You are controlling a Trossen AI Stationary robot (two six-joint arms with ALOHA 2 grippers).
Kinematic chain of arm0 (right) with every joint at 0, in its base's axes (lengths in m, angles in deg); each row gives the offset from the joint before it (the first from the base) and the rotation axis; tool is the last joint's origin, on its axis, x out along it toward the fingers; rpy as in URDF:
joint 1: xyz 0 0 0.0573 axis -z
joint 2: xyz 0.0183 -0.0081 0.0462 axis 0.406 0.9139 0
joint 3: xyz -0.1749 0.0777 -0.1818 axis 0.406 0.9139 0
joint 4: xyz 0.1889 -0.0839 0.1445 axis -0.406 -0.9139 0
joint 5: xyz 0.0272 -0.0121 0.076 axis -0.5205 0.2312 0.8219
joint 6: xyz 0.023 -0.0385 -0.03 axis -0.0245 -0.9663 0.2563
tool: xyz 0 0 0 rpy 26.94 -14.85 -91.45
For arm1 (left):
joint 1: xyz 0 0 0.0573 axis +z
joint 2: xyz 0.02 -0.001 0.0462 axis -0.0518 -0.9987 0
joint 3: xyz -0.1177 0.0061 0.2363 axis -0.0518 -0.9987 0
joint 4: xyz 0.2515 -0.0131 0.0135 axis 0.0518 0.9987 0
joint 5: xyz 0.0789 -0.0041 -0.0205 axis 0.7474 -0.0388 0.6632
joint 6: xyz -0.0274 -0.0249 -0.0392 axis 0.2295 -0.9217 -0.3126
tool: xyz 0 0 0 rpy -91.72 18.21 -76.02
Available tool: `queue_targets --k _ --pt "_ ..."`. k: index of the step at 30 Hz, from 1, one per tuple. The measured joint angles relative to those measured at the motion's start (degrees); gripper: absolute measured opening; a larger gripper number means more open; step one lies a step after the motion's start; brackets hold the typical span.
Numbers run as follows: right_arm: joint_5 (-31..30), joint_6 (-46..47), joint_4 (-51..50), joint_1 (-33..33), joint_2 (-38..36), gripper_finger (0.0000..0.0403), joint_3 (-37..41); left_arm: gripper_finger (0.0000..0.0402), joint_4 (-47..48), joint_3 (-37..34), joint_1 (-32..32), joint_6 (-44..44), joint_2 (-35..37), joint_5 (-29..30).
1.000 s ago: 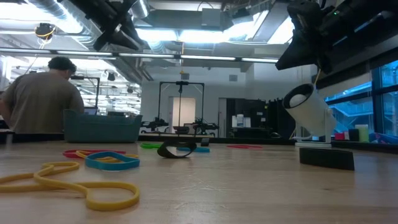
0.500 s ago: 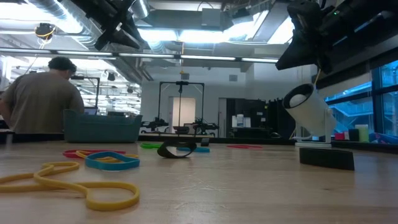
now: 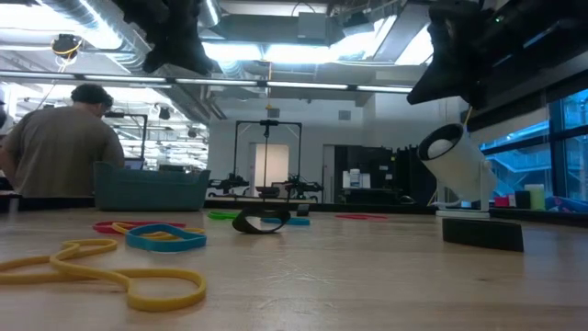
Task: Pick and place rubber bands into bin
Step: Put the top red rubber band into the bin
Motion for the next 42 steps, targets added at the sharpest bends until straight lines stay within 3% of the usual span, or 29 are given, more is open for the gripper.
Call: queue_targets --k 5,8,13,18,24,31,36,42 --pt "4.39 -2.91 2.17 0.12 3.88 0.0009 -0.07 0.0012 1.67 0.0 -10.18 -1.64 -3.04 3.82" --pt "6.93 -4.61 0.32 1.5 7.95 0.0007 -2.86 0.0005 2.79 0.0 -15.2 -2.56 -4.84 3.73" --pt "9.53 -9.17 -8.11 6.34 16.95 0.0007 -13.24 0.0002 3.84 -0.02 -22.64 -4.15 -7.24 3.63" --pt "9.8 -11.34 -20.31 12.63 27.43 0.0041 -26.21 0.0001 2.97 -2.07 -27.9 -7.06 -8.08 4.59" --pt "14.37 -15.19 -25.14 18.06 39.06 0.0104 -35.58 0.0002 1.45 -6.02 -31.99 -12.5 -7.84 5.54" --pt "17.54 -13.26 -26.67 22.66 49.55 0.0164 -38.22 0.0001 -1.5 -9.19 -35.3 -13.62 -5.59 5.39" --pt "17.55 -11.77 -26.85 25.9 54.22 0.0171 -38.26 0.0001 -2.91 -12.31 -36.28 -13.64 -1.48 5.36" --pt "17.45 -10.83 -24.35 27.99 58.3 0.0151 -38.27 0.0001 -3.41 -16.33 -36.28 -12.43 5.11 5.51"
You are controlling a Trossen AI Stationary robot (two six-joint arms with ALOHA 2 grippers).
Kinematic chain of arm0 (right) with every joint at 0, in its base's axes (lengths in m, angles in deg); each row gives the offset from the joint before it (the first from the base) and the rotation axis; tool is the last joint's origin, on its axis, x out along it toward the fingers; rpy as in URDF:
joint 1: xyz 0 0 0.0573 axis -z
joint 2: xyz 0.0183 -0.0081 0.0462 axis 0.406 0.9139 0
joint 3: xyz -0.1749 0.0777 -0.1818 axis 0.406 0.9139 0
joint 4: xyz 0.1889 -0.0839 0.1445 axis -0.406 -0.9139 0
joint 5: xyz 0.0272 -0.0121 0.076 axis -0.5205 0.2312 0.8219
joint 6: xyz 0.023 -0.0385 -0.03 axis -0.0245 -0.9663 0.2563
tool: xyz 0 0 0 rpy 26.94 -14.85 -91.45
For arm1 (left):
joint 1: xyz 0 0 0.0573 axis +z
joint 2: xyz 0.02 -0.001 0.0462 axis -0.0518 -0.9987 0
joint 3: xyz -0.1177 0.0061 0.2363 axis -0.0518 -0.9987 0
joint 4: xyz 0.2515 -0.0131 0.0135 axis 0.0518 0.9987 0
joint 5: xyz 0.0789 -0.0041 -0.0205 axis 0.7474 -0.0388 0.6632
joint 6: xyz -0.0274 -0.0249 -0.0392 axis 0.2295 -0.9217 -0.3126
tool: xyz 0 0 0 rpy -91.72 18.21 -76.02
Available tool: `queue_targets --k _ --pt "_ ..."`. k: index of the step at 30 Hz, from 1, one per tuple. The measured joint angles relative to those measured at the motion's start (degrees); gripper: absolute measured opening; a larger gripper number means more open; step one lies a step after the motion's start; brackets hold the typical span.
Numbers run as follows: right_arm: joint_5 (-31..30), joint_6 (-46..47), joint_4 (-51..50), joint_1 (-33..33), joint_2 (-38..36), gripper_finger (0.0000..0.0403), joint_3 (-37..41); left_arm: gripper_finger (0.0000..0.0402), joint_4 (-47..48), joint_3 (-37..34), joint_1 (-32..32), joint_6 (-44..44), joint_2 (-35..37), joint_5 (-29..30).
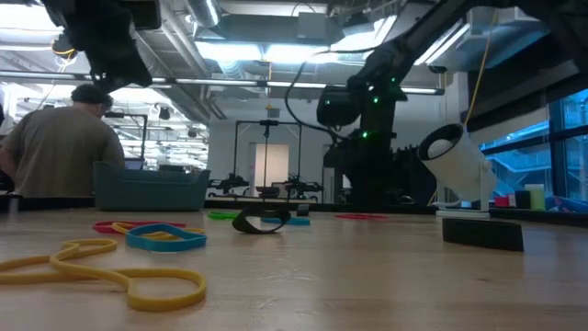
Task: Pick and place rubber bands into bin
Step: Put the top red rubber band into the bin
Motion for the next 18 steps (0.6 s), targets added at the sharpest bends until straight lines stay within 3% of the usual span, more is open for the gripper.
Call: queue_targets --k 8,14,18 --pt "0.37 3.48 2.12 -0.24 3.01 0.0108 -0.24 0.0001 0.02 -4.41 0.02 4.58 6.72 0.03" --pt "-0.21 3.86 1.75 -1.02 3.19 0.0015 -0.24 0.0001 -0.24 -6.06 0.02 5.46 9.93 0.04" --pt "-0.07 5.26 -0.02 -1.48 2.72 0.0009 -0.42 0.0001 -0.03 -6.95 0.02 5.46 11.7 0.04"
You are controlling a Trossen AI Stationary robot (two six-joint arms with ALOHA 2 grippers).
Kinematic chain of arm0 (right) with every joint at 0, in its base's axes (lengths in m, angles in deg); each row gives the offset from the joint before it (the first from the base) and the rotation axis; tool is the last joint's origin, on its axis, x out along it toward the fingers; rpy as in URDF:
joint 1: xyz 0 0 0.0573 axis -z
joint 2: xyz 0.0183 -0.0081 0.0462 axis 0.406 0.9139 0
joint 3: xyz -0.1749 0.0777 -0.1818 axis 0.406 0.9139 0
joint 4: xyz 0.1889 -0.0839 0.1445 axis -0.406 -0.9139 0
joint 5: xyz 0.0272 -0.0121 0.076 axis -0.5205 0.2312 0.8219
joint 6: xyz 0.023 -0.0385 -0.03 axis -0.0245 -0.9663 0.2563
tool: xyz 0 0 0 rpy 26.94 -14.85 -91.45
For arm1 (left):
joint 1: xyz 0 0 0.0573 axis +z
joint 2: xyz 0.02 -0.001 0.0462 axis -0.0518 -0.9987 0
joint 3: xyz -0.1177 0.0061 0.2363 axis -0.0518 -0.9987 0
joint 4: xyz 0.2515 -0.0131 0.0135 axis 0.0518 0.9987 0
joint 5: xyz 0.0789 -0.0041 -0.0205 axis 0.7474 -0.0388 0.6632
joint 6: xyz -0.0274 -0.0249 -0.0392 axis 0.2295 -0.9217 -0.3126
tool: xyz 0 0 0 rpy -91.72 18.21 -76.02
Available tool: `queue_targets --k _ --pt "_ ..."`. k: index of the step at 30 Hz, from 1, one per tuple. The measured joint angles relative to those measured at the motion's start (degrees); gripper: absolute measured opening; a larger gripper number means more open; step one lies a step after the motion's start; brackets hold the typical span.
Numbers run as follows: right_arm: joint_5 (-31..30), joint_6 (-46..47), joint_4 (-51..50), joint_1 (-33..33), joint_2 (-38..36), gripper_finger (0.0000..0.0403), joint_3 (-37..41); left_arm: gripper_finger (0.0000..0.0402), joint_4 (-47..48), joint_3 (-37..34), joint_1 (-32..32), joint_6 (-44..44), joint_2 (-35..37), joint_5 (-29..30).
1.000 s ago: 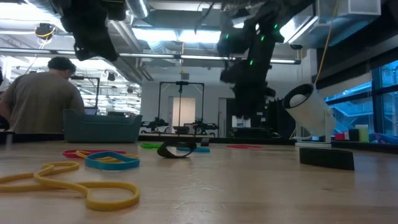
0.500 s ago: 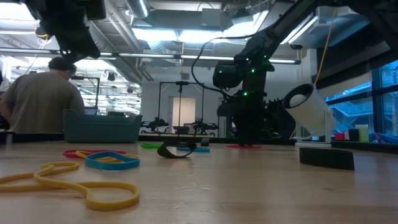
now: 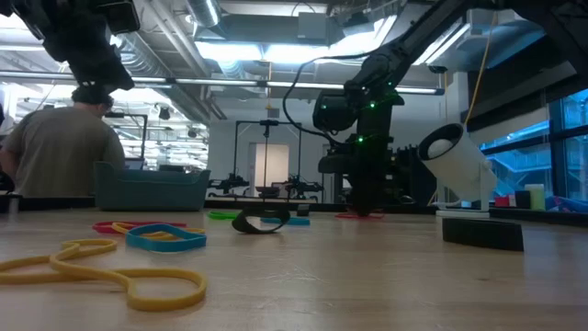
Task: Pick and place rubber bands into bin
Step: Put the top red rubber band into the bin
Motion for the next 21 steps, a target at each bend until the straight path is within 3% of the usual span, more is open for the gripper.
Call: queue_targets --k 7,16,21 --pt "1.17 0.01 -6.04 -3.1 -3.59 0.0002 -5.97 0.0002 0.53 -0.02 0.0 1.95 1.4 0.02" --pt "-0.12 -3.63 -8.34 -7.03 -3.24 0.0001 -24.07 0.0002 0.45 -0.02 0.0 2.99 1.61 0.22" --pt "-0.88 -8.35 -7.02 -7.27 1.74 0.0 -37.15 0.0002 0.47 -0.02 0.0 2.67 1.56 0.22"
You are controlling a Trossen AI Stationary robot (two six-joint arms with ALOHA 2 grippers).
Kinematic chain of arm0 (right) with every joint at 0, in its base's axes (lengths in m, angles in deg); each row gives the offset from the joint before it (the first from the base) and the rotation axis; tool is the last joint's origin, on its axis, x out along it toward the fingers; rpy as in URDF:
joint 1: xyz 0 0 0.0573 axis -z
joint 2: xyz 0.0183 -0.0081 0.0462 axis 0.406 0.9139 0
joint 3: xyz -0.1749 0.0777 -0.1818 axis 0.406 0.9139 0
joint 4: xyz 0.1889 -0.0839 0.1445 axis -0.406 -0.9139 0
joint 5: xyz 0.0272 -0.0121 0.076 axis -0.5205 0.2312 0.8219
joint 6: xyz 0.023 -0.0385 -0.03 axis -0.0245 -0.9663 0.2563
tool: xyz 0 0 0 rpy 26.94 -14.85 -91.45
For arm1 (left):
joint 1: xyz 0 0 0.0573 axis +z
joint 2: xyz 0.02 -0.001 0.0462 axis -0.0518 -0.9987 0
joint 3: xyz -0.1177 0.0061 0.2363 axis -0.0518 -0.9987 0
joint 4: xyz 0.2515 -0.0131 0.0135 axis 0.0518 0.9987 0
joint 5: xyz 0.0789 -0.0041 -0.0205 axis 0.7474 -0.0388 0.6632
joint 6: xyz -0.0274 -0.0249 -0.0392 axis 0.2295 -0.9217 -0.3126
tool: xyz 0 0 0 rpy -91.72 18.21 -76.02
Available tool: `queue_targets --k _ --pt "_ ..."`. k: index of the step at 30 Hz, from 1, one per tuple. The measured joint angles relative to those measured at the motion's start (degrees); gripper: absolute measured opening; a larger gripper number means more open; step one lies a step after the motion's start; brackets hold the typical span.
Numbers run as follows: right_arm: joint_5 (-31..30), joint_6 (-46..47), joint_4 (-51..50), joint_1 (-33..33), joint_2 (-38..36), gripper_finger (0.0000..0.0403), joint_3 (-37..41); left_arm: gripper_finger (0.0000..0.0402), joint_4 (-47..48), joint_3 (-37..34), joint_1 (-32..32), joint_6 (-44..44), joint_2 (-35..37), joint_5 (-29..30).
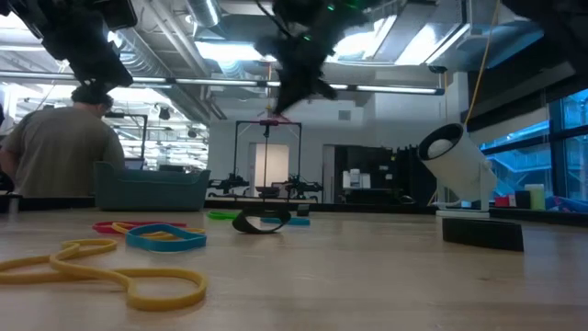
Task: Pick and place rubber bands into bin
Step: Put the top red rubber band into the bin, then put the green rubber band into the bin
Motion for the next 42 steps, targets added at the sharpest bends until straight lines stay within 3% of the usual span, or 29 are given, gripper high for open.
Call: queue_targets --k 8,11,19,26,29,37,42 --pt "3.41 -6.03 2.92 -0.48 15.7 0.0 -23.62 0.0002 -0.29 0.0 0.01 -1.18 0.0 0.0" --pt "7.22 -5.12 15.75 -0.47 17.33 0.0 -19.64 0.0002 -0.63 0.0 0.0 -1.18 -0.04 0.18" --pt "8.09 -2.26 41.07 0.09 26.85 0.0 -18.41 0.0002 -2.21 0.0 0.04 -1.41 -0.15 0.2" --pt "8.05 -0.66 47.69 0.86 33.58 0.0002 -18.37 0.0002 -3.06 0.0 0.0 -2.71 -0.15 -0.18" --pt "8.07 0.62 47.59 1.14 34.35 0.0026 -18.36 0.0002 -3.03 0.0 0.0 -2.71 -0.15 -0.63" --pt "8.22 4.15 45.77 1.8 34.21 0.014 -18.39 0.0002 -2.97 0.0 0.0 -0.77 -0.15 -0.66" --pt "15.09 10.07 45.69 2.85 32.91 0.0178 -18.39 0.0002 -2.91 0.0 0.0 -0.73 -0.15 -0.66"
